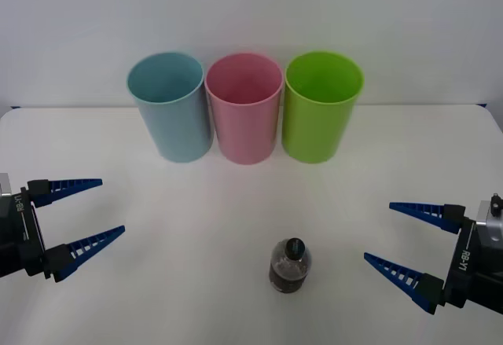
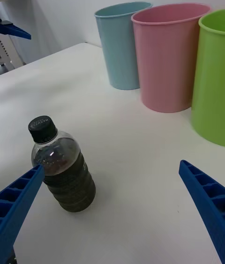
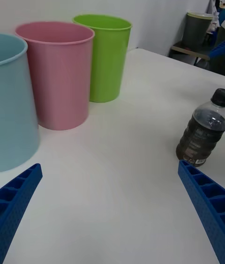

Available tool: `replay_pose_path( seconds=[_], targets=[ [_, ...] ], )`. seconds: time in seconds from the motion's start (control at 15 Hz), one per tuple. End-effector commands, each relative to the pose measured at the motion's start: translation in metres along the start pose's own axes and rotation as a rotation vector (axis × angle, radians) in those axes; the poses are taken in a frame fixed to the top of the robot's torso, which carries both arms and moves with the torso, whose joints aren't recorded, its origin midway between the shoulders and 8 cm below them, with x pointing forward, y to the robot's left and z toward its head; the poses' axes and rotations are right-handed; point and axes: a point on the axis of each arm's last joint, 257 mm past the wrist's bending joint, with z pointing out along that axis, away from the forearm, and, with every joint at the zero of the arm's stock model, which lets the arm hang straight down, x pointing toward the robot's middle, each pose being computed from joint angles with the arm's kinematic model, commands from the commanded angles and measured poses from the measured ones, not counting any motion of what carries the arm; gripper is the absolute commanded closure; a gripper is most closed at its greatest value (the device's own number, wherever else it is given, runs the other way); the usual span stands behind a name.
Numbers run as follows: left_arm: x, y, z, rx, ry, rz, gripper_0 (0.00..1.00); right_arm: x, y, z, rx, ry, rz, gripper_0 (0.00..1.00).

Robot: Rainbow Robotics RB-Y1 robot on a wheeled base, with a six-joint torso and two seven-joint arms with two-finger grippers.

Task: Grasp the object on the table and drop it into the matching bin: aluminum can to the light blue bin, PET bottle to the pink bin.

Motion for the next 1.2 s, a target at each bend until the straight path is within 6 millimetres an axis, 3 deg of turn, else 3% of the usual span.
replay_pose_path(
  seconds=[0.07,0.2,0.4,0.87,1.2],
  targets=[
    [0.0,0.0,0.0,0.0,0.0,0.0,0.0,0.0,0.0,0.0,0.0,0.0,0.0,0.0],
    [0.0,0.0,0.0,0.0,0.0,0.0,0.0,-0.01,-0.003,-0.002,0.009,-0.041,0.001,0.0],
    [0.0,0.0,0.0,0.0,0.0,0.0,0.0,-0.003,-0.006,-0.011,0.021,-0.046,0.004,0.0],
    [0.0,0.0,0.0,0.0,0.0,0.0,0.0,0.055,-0.001,-0.03,-0.012,-0.078,0.01,0.0],
    [0.0,0.0,0.0,0.0,0.0,0.0,0.0,0.096,0.022,-0.024,-0.038,-0.104,0.051,0.0]
  ],
)
